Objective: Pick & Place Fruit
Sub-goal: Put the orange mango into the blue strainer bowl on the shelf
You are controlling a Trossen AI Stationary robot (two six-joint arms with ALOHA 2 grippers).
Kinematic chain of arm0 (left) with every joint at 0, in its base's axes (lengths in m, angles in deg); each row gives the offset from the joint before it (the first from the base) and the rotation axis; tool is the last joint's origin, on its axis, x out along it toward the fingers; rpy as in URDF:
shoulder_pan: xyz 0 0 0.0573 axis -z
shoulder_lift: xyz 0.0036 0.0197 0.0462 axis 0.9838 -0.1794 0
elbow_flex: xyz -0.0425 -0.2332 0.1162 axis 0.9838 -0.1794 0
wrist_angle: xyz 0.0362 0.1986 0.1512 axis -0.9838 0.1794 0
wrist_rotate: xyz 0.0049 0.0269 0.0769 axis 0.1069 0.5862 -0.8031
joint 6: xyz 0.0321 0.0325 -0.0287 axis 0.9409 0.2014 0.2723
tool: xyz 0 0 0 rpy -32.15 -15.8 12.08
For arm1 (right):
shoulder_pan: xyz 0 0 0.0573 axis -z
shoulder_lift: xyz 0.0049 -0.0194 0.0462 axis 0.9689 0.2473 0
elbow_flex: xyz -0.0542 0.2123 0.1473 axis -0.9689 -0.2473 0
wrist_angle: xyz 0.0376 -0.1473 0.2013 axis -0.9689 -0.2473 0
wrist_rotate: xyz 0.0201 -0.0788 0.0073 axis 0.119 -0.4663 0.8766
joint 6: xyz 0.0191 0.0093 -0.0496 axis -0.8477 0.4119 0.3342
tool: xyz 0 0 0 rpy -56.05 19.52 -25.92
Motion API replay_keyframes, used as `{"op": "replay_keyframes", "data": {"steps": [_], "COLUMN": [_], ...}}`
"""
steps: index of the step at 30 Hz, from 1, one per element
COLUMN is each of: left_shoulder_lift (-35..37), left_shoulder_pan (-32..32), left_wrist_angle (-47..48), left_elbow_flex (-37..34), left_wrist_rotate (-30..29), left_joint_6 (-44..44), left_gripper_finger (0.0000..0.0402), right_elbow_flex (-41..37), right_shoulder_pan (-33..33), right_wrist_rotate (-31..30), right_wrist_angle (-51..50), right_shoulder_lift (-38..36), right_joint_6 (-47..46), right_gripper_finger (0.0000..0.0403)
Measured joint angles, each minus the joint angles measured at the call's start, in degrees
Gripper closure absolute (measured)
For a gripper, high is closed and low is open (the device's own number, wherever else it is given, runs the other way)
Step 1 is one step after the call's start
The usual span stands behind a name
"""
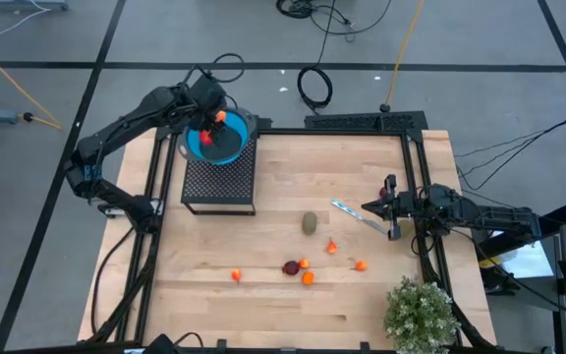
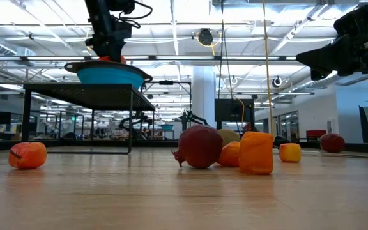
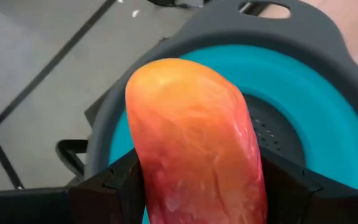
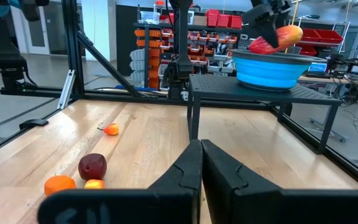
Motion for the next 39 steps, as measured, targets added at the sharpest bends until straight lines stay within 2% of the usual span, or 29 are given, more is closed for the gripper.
{"op": "replay_keyframes", "data": {"steps": [11,26,39], "left_shoulder_lift": [-0.11,-6.88,-7.45], "left_shoulder_pan": [0.00,-0.60,-1.55], "left_wrist_angle": [1.34,4.04,5.52], "left_elbow_flex": [0.00,-0.05,-0.07], "left_wrist_rotate": [2.35,6.30,6.48], "left_joint_6": [-2.49,-2.25,-3.39], "left_gripper_finger": [0.0167,0.0167,0.0167], "right_elbow_flex": [0.01,0.00,0.01], "right_shoulder_pan": [-0.01,0.00,0.00], "right_wrist_rotate": [0.01,0.01,0.03], "right_wrist_angle": [0.00,-0.02,-0.02], "right_shoulder_lift": [0.00,0.02,0.02], "right_joint_6": [-0.02,-0.13,-0.16], "right_gripper_finger": [0.0403,0.0403,0.0403]}}
